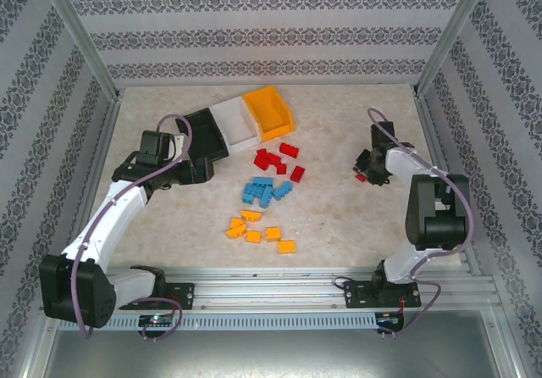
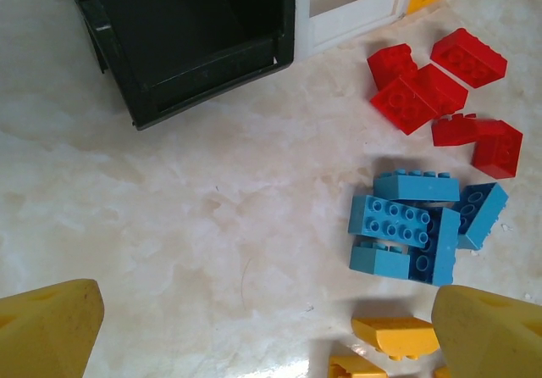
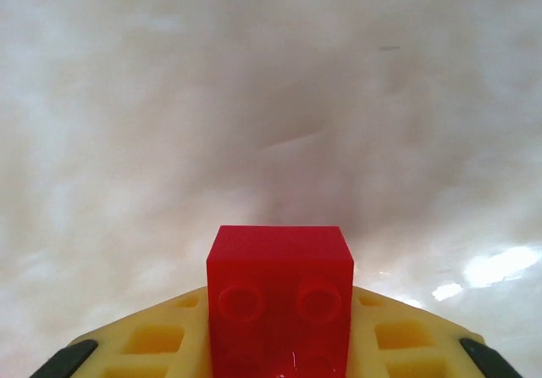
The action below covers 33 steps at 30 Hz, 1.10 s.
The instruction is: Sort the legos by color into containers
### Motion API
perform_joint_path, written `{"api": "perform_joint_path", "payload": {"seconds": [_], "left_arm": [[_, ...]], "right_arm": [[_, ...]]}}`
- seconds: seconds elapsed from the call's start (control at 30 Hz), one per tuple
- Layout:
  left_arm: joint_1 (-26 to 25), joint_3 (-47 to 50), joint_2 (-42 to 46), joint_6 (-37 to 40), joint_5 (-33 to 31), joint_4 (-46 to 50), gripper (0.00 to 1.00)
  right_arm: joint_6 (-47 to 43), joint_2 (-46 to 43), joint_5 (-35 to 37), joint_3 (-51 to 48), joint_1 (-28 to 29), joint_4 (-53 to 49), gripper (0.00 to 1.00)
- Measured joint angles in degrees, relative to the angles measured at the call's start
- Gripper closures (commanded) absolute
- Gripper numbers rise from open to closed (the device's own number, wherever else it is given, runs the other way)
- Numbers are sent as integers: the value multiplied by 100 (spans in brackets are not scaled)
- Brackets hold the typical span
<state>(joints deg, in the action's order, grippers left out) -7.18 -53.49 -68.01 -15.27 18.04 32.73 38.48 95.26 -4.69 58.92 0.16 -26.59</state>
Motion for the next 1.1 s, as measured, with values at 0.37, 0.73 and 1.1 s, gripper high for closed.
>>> {"api": "perform_joint_path", "payload": {"seconds": [0.37,0.73,1.1], "left_arm": [[2,0,-111,-4,-17,-20,0],[13,2,-85,26,-46,-17,0],[15,2,-83,28,-48,-17,0]], "right_arm": [[-293,1296,-1150,3023,1707,466,75],[-271,3338,-1298,5038,2109,192,54],[-269,3486,-1276,5499,2111,107,39]]}}
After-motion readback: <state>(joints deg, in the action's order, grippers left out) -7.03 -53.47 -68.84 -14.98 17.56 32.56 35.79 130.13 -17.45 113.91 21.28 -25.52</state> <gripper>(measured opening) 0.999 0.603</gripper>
